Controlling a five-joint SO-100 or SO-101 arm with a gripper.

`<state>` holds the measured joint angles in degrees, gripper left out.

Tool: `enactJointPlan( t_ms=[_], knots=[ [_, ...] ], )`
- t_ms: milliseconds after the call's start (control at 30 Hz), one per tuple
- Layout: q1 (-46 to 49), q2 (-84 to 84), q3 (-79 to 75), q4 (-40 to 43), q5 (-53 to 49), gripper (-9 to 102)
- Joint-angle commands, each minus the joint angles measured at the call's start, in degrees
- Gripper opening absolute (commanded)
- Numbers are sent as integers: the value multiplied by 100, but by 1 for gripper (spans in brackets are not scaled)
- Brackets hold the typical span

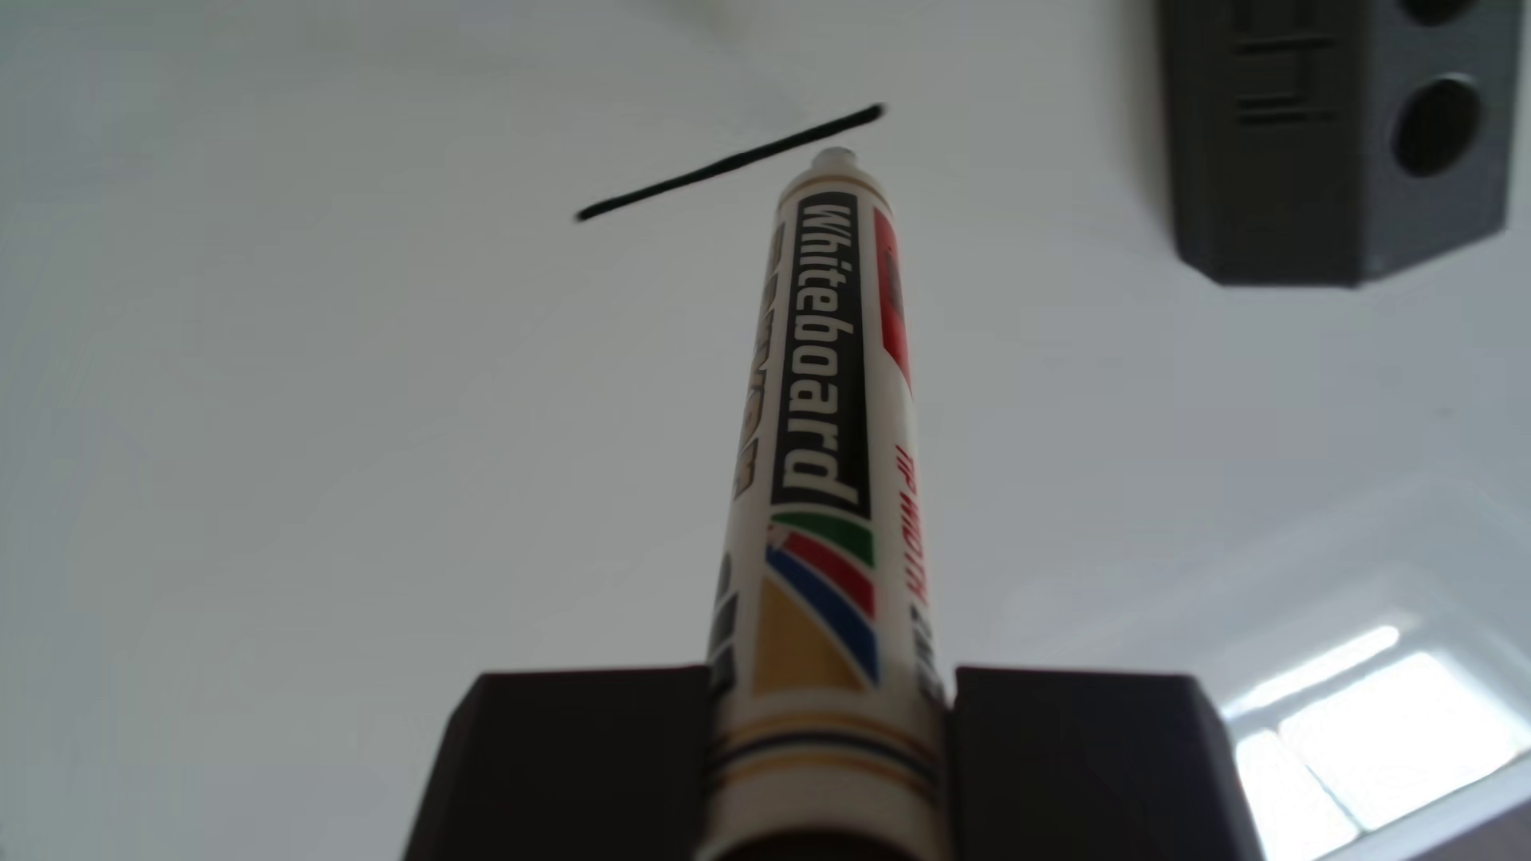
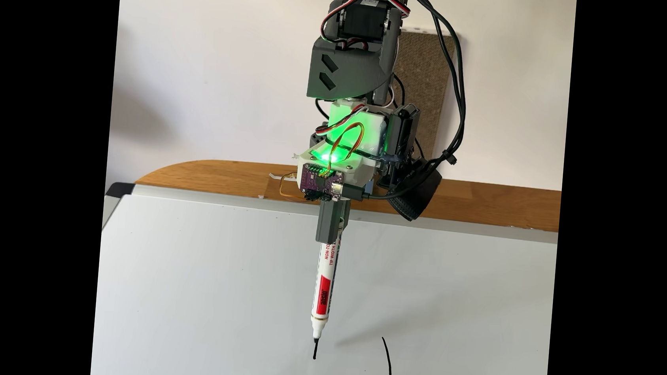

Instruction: Draw a face

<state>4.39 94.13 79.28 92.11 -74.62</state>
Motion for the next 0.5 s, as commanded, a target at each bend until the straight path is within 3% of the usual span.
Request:
enactJointPlan(
  t_ms=[0, 100, 300, 467],
  knots=[
    [-369, 870, -396, -123, 967, -1],
    [-721, 1178, -483, -53, 2162, -1],
    [-1081, 1477, -492, 923, 4702, -1],
    [-1512, 1450, -378, 1222, 5695, -1]
  ],
)
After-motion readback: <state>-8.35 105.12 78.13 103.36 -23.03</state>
